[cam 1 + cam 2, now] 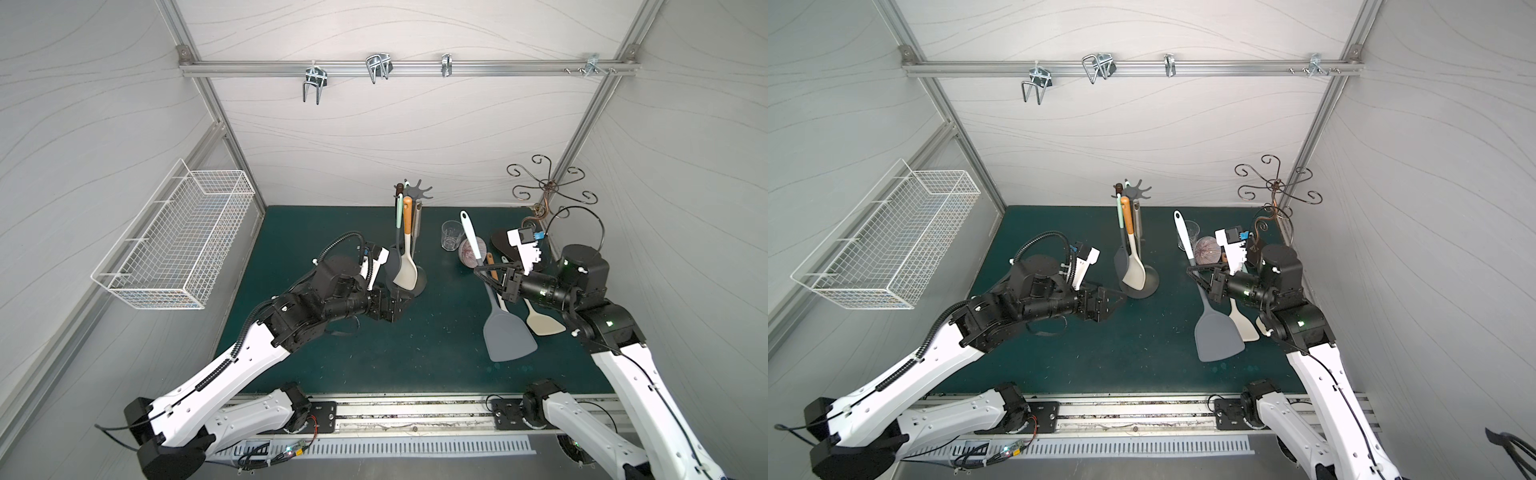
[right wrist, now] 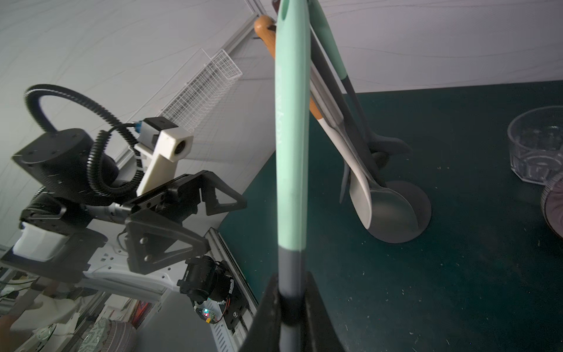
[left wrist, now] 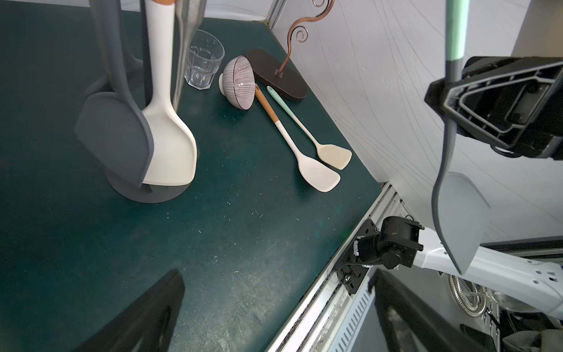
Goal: Take the spatula off the kitchen utensil rack
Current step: Place the spatula at the center of the board.
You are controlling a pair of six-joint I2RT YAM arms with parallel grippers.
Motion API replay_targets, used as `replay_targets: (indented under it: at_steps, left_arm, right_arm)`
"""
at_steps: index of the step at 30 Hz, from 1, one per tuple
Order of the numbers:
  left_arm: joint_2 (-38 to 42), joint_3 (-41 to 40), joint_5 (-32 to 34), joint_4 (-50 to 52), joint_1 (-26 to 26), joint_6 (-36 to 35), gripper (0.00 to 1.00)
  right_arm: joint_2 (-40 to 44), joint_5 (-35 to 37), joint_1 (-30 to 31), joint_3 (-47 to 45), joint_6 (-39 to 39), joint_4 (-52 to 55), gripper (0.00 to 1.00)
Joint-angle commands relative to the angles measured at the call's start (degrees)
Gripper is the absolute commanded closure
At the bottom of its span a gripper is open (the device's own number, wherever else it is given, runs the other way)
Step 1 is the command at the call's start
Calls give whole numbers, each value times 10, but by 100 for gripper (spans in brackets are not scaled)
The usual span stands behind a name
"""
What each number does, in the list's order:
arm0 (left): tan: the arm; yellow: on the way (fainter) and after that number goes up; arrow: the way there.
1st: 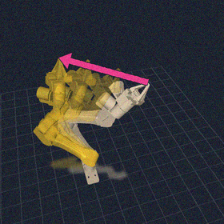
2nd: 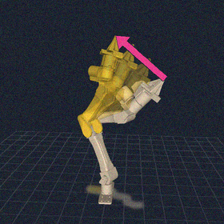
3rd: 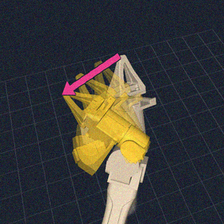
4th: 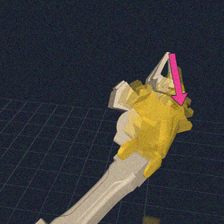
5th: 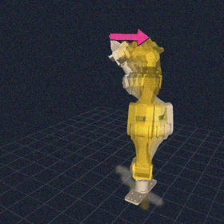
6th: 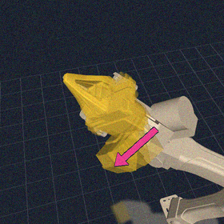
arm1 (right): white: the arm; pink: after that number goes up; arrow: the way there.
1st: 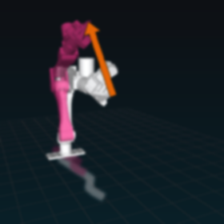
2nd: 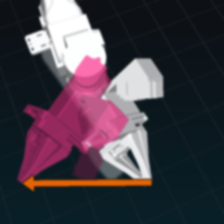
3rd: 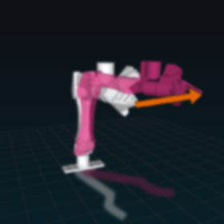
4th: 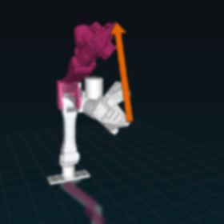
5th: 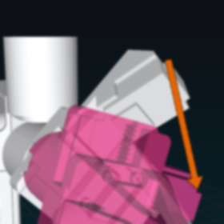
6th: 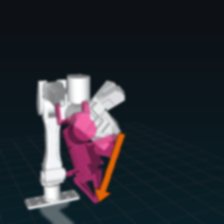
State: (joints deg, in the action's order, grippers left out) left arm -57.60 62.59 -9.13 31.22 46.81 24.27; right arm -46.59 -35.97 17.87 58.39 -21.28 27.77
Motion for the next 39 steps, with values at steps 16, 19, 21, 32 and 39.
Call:
replay_targets:
  at_steps: [16, 19, 21, 32, 39]
  left_arm:
    - [-45, -103, -25, -99, -87, 25, 0]
    - [-45, -110, -35, -99, -100, 26, 0]
    - [-44, -114, -35, -104, -102, 28, 0]
    - [-48, -114, -41, -103, -108, 26, 0]
    - [-50, -110, -45, -101, -109, 24, 0]
  right_arm:
    - [-129, 89, -4, -149, -84, -76, 100]
    - [-173, 80, -5, -161, -94, -99, 100]
    - [-191, 83, -5, -173, -104, -123, 100]
    - [-295, 114, -8, -198, -144, -219, 100]
    - [-370, 107, -35, -186, -135, -272, 100]
